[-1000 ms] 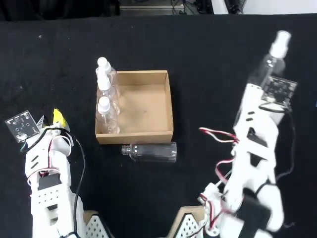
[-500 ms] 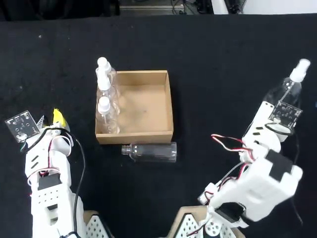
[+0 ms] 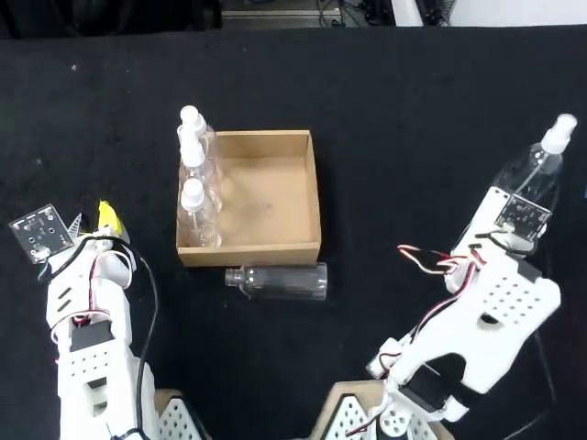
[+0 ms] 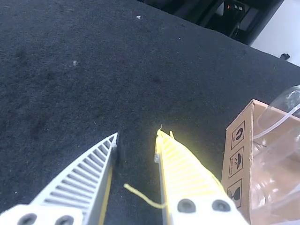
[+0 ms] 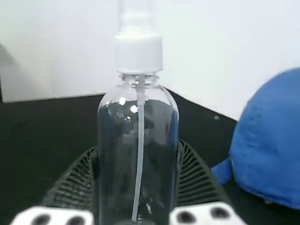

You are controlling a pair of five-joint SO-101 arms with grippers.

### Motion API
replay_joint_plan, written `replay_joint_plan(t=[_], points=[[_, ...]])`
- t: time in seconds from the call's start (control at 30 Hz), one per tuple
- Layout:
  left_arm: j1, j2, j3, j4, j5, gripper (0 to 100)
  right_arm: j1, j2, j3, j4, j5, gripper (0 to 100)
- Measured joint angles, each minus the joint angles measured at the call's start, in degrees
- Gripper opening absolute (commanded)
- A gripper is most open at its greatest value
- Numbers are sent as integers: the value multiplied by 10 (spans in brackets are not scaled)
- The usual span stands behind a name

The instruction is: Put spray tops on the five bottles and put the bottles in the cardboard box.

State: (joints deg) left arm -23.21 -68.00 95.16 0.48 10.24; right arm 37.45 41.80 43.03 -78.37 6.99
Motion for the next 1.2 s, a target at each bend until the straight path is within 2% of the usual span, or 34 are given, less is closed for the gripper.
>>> replay_joint_plan(t=[0.47,0.7,1.1,1.2], points=[[0,0,1,0,0,116,1,47,-38,-10,-1,15],[0,0,1,0,0,116,0,61,-42,-14,-1,158],[0,0,1,0,0,116,0,62,-43,-14,-1,161],[0,0,1,0,0,116,-2,62,-43,-14,-1,211]])
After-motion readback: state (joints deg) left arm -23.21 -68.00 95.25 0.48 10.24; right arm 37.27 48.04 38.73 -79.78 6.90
